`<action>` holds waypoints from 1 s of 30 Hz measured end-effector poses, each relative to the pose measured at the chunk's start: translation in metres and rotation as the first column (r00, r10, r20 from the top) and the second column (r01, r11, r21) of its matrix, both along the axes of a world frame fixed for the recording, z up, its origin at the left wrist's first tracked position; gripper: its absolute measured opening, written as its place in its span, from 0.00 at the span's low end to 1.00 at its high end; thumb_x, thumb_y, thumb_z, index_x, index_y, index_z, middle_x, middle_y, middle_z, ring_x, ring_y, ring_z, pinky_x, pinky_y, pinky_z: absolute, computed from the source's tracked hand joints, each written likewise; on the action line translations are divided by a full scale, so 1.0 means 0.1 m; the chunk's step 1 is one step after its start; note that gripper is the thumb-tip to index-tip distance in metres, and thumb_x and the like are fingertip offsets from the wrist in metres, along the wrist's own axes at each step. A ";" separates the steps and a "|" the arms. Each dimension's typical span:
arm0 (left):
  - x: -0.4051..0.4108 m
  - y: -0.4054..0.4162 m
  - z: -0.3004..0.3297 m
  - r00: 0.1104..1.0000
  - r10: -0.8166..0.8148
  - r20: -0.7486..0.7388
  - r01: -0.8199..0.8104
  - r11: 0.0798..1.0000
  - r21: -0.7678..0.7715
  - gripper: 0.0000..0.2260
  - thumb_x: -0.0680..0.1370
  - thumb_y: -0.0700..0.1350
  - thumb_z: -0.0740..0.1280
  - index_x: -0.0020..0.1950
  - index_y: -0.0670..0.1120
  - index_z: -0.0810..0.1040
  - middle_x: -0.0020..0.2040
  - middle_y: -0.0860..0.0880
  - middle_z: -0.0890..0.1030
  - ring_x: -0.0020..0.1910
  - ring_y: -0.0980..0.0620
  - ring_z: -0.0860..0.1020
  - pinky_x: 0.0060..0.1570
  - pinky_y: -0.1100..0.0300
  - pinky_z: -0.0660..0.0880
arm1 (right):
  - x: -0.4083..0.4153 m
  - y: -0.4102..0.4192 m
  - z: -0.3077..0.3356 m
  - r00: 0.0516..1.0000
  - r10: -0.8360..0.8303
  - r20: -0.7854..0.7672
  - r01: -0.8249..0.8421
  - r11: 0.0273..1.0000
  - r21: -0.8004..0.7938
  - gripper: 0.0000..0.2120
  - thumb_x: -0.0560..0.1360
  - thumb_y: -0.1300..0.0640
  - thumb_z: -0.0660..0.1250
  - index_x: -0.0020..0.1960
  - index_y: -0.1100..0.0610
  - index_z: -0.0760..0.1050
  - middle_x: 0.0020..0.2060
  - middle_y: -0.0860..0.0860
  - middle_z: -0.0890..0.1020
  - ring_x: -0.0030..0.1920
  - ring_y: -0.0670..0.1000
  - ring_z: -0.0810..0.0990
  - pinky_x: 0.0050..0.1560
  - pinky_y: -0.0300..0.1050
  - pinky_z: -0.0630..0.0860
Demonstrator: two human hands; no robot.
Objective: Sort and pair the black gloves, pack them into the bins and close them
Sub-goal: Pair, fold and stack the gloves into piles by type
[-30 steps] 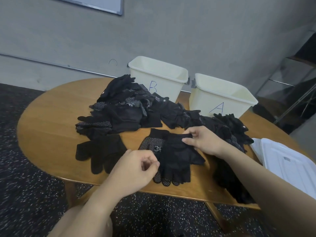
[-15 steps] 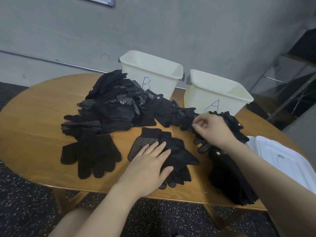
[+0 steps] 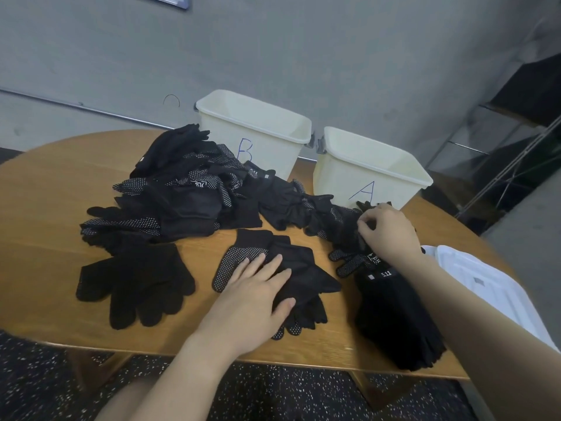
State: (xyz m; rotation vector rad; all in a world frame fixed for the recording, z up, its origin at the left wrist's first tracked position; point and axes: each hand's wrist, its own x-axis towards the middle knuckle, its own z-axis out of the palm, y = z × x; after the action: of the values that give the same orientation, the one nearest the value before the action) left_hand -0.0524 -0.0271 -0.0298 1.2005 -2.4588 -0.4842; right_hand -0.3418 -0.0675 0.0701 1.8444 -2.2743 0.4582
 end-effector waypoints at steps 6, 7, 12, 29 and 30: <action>0.12 -0.02 0.04 1.000 -0.025 0.001 0.025 1.000 0.006 0.27 0.85 0.63 0.54 0.83 0.59 0.57 0.84 0.60 0.47 0.83 0.58 0.43 0.79 0.60 0.35 | -0.03 -0.04 0.05 0.996 0.027 0.089 -0.022 0.998 -0.061 0.08 0.80 0.59 0.66 0.47 0.59 0.83 0.46 0.55 0.81 0.46 0.60 0.78 0.44 0.48 0.71; 0.15 -0.02 0.04 1.000 -0.025 -0.004 0.025 1.000 0.006 0.27 0.85 0.63 0.54 0.83 0.60 0.57 0.84 0.60 0.47 0.83 0.58 0.43 0.78 0.61 0.34 | -0.03 -0.05 0.08 0.990 0.033 0.139 -0.021 0.996 -0.089 0.08 0.80 0.59 0.66 0.47 0.59 0.83 0.45 0.55 0.82 0.46 0.60 0.79 0.45 0.49 0.74; 0.28 -0.02 0.03 1.000 -0.009 -0.019 0.009 1.000 -0.012 0.27 0.84 0.64 0.55 0.83 0.60 0.58 0.83 0.61 0.48 0.82 0.61 0.43 0.75 0.65 0.33 | -0.01 -0.08 0.27 0.949 0.104 0.298 -0.049 0.981 -0.187 0.07 0.80 0.61 0.66 0.44 0.56 0.79 0.42 0.52 0.83 0.46 0.54 0.80 0.47 0.45 0.72; 0.23 0.12 0.04 0.978 0.201 -0.064 -0.199 0.980 0.031 0.43 0.79 0.71 0.57 0.85 0.45 0.51 0.84 0.52 0.51 0.82 0.54 0.49 0.76 0.62 0.42 | 0.70 0.32 0.75 0.299 0.283 0.912 -0.157 0.957 -0.245 0.13 0.85 0.60 0.60 0.42 0.54 0.73 0.33 0.49 0.80 0.33 0.47 0.79 0.32 0.38 0.74; 0.23 0.12 0.04 0.978 0.200 -0.062 -0.199 0.979 0.034 0.43 0.79 0.71 0.57 0.85 0.46 0.51 0.84 0.52 0.51 0.82 0.54 0.49 0.75 0.62 0.42 | 0.73 0.36 0.66 0.324 0.241 0.915 -0.190 0.964 -0.186 0.13 0.85 0.59 0.60 0.42 0.54 0.73 0.33 0.49 0.79 0.32 0.46 0.78 0.32 0.37 0.73</action>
State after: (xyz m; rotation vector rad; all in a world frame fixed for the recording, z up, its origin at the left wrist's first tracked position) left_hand -0.0294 -0.0148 -0.0259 1.4020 -2.2537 -0.4928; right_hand -0.2689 -0.0315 0.1361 2.1610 -2.4542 2.1127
